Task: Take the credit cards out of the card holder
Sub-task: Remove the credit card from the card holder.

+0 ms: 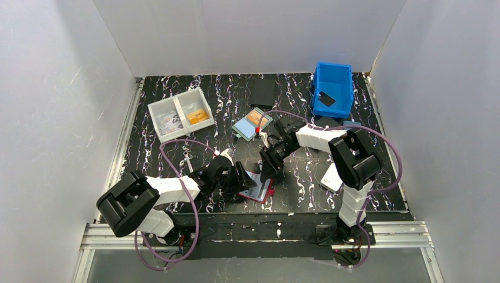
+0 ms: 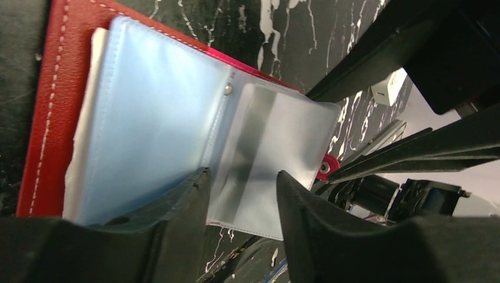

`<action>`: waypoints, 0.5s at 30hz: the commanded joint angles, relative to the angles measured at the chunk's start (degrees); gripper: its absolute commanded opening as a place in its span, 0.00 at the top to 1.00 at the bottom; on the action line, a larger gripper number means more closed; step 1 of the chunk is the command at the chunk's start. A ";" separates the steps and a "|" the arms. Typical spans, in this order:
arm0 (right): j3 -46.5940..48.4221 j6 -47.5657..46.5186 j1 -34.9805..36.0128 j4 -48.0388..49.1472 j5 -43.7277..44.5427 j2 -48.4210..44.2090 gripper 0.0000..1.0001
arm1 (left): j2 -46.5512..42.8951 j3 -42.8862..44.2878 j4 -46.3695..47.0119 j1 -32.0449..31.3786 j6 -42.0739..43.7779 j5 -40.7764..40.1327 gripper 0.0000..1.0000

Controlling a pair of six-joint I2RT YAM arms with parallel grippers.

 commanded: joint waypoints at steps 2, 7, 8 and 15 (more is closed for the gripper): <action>-1.12 6.18 0.39 5.71 -6.92 0.88 0.45 | -1.88 -1.48 -4.96 0.04 3.83 0.06 0.49; -5.89 19.58 0.30 19.46 -10.62 1.78 0.44 | -6.45 -3.40 -4.48 0.06 7.23 0.96 0.32; -6.42 21.36 0.22 21.10 -10.71 1.88 0.43 | -6.99 -3.60 -4.52 0.03 7.75 1.20 0.30; -9.18 31.44 0.12 31.89 -13.79 3.18 0.42 | -6.92 -2.66 -4.44 0.01 11.36 5.02 0.24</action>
